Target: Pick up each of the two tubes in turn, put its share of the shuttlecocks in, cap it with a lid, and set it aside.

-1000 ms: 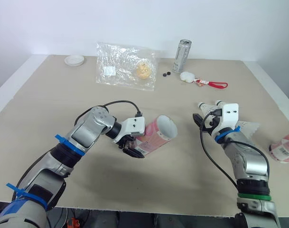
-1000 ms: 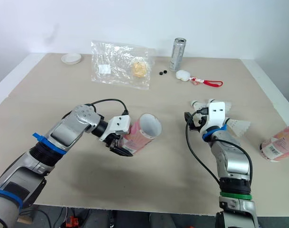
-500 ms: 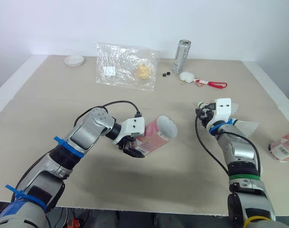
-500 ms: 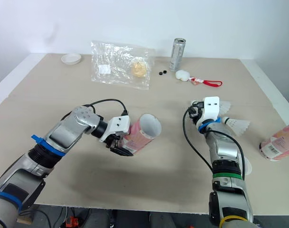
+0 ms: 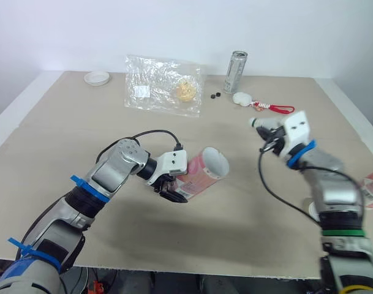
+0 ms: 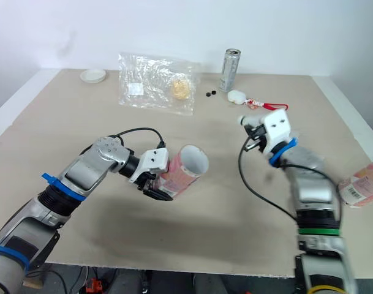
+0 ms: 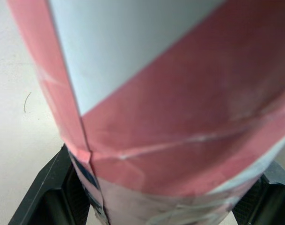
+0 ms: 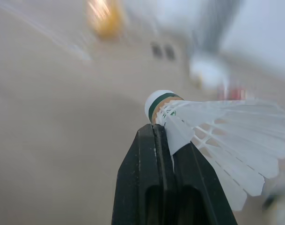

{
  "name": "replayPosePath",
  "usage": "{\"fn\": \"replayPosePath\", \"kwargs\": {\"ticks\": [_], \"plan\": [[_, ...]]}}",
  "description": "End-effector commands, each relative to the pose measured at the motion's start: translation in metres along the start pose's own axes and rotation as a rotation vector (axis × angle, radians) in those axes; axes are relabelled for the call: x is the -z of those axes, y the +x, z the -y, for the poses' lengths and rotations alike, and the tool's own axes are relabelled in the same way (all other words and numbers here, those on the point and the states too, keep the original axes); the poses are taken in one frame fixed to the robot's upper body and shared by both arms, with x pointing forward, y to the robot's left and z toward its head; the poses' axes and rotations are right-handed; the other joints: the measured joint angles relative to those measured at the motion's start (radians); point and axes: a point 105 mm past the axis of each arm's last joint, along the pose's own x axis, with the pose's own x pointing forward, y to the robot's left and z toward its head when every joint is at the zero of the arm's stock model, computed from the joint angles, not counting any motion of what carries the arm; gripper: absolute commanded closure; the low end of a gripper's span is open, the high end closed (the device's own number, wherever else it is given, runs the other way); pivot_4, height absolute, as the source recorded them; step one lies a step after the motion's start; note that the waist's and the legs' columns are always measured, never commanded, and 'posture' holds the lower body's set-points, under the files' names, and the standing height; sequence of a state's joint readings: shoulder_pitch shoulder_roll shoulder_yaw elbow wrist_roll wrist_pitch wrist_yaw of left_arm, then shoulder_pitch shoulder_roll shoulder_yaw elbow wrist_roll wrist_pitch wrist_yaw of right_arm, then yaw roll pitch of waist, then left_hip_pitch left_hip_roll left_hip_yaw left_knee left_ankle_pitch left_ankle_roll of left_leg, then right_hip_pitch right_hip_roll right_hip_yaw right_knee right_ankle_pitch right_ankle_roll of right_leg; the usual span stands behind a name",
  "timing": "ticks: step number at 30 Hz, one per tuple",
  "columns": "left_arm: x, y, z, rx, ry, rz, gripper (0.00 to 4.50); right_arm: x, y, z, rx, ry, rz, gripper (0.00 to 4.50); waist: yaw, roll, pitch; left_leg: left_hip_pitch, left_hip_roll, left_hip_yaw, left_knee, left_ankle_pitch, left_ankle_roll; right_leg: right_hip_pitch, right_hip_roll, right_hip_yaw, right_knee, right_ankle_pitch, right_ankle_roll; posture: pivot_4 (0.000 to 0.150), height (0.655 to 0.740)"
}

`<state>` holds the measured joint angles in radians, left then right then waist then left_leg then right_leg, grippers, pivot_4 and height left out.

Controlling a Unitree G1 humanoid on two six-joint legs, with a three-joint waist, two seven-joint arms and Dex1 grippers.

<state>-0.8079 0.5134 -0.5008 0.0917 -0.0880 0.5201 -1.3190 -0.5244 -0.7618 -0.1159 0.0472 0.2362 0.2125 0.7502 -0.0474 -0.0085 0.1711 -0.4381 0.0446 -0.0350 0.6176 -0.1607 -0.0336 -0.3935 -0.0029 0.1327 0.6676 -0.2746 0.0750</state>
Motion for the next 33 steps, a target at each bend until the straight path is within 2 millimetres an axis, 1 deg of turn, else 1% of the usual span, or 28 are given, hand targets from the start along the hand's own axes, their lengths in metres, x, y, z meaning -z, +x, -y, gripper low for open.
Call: {"fn": "replayPosePath", "kwargs": {"ticks": [1,3,4,8,10,15,19,21,22,24,26,29,31,32,33], "plan": [[0.005,-0.001,-0.004,-0.018,-0.015,-0.02,1.15,-0.067,-0.02,-0.026,-0.313,-0.322,0.162,4.47,-0.001,-0.001,0.0,0.001,0.0,0.0,0.0,0.0,0.0,0.001,0.0,0.0,0.0,0.0,0.0,0.15,0.74],[0.004,0.0,-0.004,-0.012,-0.024,-0.013,1.15,-0.081,-0.031,-0.041,-0.453,-0.467,0.182,4.47,-0.002,0.0,0.0,0.003,0.001,0.0,0.0,0.0,0.0,0.003,0.001,-0.001,0.0,0.0,0.0,0.15,0.74],[0.004,0.0,-0.003,-0.01,-0.031,-0.006,1.15,-0.085,-0.035,-0.046,-0.495,-0.515,0.19,4.47,-0.002,-0.001,0.0,0.004,0.001,0.0,0.0,0.0,0.0,0.003,0.0,0.0,0.0,0.0,0.0,0.15,0.74],[-0.001,0.0,-0.006,-0.008,-0.079,0.038,1.15,-0.093,-0.043,-0.068,-0.621,-0.6,0.223,4.47,-0.001,-0.001,0.0,0.003,0.001,0.001,0.002,0.0,0.0,0.003,0.0,0.0,0.0,-0.001,-0.002,0.15,0.74],[-0.003,-0.001,-0.007,-0.009,-0.096,0.052,1.15,-0.097,-0.043,-0.076,-0.649,-0.631,0.255,4.47,0.0,-0.001,0.0,0.001,0.0,0.0,0.003,0.0,0.0,0.003,-0.001,0.0,0.0,-0.001,-0.002,0.15,0.74],[-0.001,-0.001,-0.007,-0.01,-0.092,0.041,1.15,-0.096,-0.04,-0.082,-0.677,-0.637,0.265,4.47,0.0,-0.001,0.0,0.0,0.0,0.0,0.003,0.0,0.0,0.002,-0.001,0.0,0.0,0.0,0.0,0.15,0.74],[-0.001,0.0,-0.007,-0.012,-0.085,0.039,1.15,-0.091,-0.033,-0.087,-0.7,-0.651,0.276,4.47,0.0,-0.001,0.0,0.001,0.0,0.0,0.003,0.0,0.0,0.002,-0.001,0.0,0.0,0.001,0.0,0.15,0.74],[-0.001,0.0,-0.007,-0.015,-0.084,0.039,1.15,-0.091,-0.031,-0.089,-0.712,-0.65,0.282,4.47,0.0,-0.001,0.0,0.001,0.0,0.0,0.003,0.0,0.0,0.002,-0.001,-0.001,0.0,0.001,0.0,0.15,0.74],[-0.001,0.0,-0.007,-0.016,-0.084,0.038,1.15,-0.092,-0.03,-0.089,-0.717,-0.646,0.284,4.17,0.0,-0.001,0.0,0.001,0.0,0.0,0.003,0.0,0.0,0.002,-0.001,-0.001,0.0,0.001,0.0,0.15,0.74],[0.001,-0.001,-0.007,-0.019,-0.084,0.033,1.15,-0.093,-0.03,-0.09,-0.724,-0.643,0.29,3.71,0.0,-0.001,0.0,0.001,0.0,0.0,0.003,0.0,0.0,0.002,-0.001,0.0,0.0,0.001,0.0,0.15,0.74],[0.002,-0.001,-0.007,-0.02,-0.084,0.03,1.15,-0.095,-0.029,-0.089,-0.724,-0.631,0.297,2.85,0.0,-0.001,0.0,0.001,0.0,0.0,0.003,0.0,0.0,0.002,-0.001,-0.001,0.0,0.001,0.0,0.15,0.74],[0.003,-0.002,-0.006,-0.021,-0.085,0.027,1.15,-0.1,-0.031,-0.086,-0.713,-0.616,0.304,1.37,0.0,-0.001,0.0,0.001,0.0,0.0,0.003,0.0,0.0,0.002,-0.001,-0.001,0.0,0.001,0.0,0.15,0.74],[0.004,-0.001,-0.007,-0.021,-0.084,0.024,1.15,-0.107,-0.032,-0.08,-0.671,-0.555,0.32,0.26,0.0,-0.001,0.0,0.001,0.0,0.0,0.003,0.0,0.0,0.002,-0.001,-0.001,0.0,0.001,0.0,0.15,0.74],[0.004,-0.001,-0.007,-0.021,-0.083,0.023,1.15,-0.109,-0.033,-0.078,-0.655,-0.527,0.325,0.02,0.0,-0.001,0.0,0.001,0.0,0.0,0.003,0.0,0.0,0.002,-0.001,-0.001,0.0,0.001,0.0,0.15,0.74],[0.005,-0.001,-0.007,-0.022,-0.081,0.018,1.15,-0.11,-0.034,-0.069,-0.604,-0.459,0.312,0.02,0.0,-0.001,0.0,0.001,0.0,0.0,0.003,0.0,0.0,0.002,-0.001,-0.001,0.0,0.001,0.0,0.15,0.74]]}}
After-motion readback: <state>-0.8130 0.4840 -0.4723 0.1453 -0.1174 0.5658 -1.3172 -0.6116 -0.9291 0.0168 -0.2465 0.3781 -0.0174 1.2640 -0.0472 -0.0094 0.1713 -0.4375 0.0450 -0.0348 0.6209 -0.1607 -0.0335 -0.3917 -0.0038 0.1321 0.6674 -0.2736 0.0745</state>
